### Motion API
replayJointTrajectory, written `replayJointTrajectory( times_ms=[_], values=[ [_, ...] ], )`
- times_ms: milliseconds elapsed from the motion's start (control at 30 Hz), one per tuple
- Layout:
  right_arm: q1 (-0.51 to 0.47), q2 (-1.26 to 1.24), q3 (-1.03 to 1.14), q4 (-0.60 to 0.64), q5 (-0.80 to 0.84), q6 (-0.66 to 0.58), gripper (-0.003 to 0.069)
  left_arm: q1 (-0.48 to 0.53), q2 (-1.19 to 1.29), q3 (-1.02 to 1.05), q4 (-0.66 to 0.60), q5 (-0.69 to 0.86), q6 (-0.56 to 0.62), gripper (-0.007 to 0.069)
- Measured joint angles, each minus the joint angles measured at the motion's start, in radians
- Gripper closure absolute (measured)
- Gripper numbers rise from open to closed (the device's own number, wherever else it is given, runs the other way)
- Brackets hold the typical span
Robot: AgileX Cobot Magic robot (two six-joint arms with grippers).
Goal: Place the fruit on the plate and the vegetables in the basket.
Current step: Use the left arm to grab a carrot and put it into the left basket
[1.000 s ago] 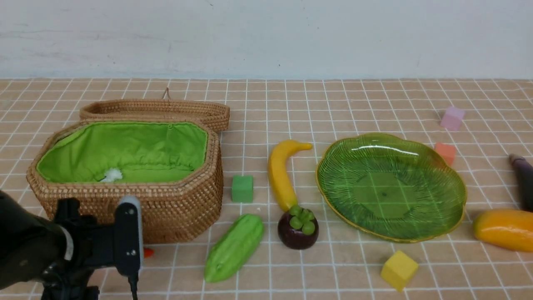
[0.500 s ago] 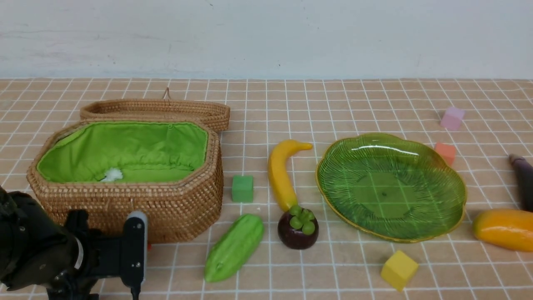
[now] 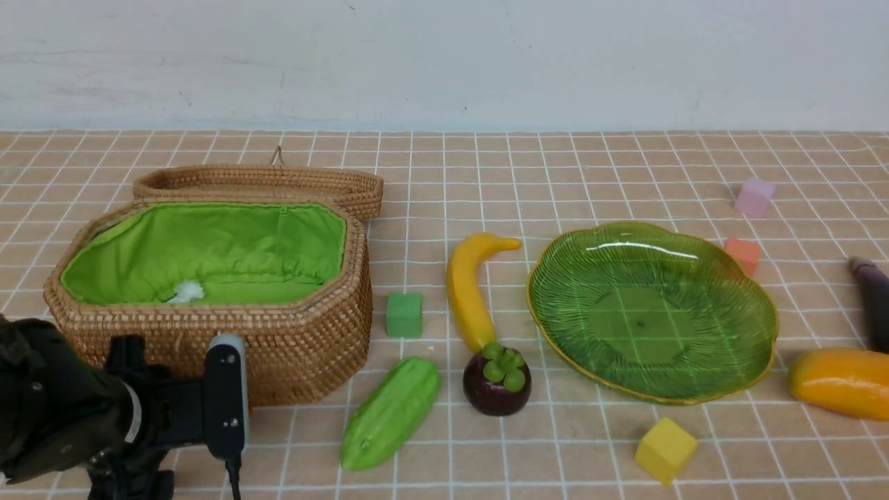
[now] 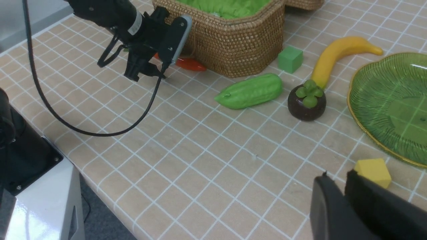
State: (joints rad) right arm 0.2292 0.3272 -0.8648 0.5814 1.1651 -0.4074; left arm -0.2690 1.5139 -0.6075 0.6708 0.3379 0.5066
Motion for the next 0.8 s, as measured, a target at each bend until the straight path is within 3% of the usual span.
replayJointTrajectory(
  times_ms=[333,800],
  values=[
    [0.000,0.000,0.000,0.022,0.008,0.000,0.0557,0.000,0.006,-0.001,0.159,-0.003,-0.193,0.0102],
    [0.000,0.000,0.000,0.039,0.015,0.000,0.0551,0.000,0.059,-0.012,0.190,0.009,-0.217,0.0127]
  ],
)
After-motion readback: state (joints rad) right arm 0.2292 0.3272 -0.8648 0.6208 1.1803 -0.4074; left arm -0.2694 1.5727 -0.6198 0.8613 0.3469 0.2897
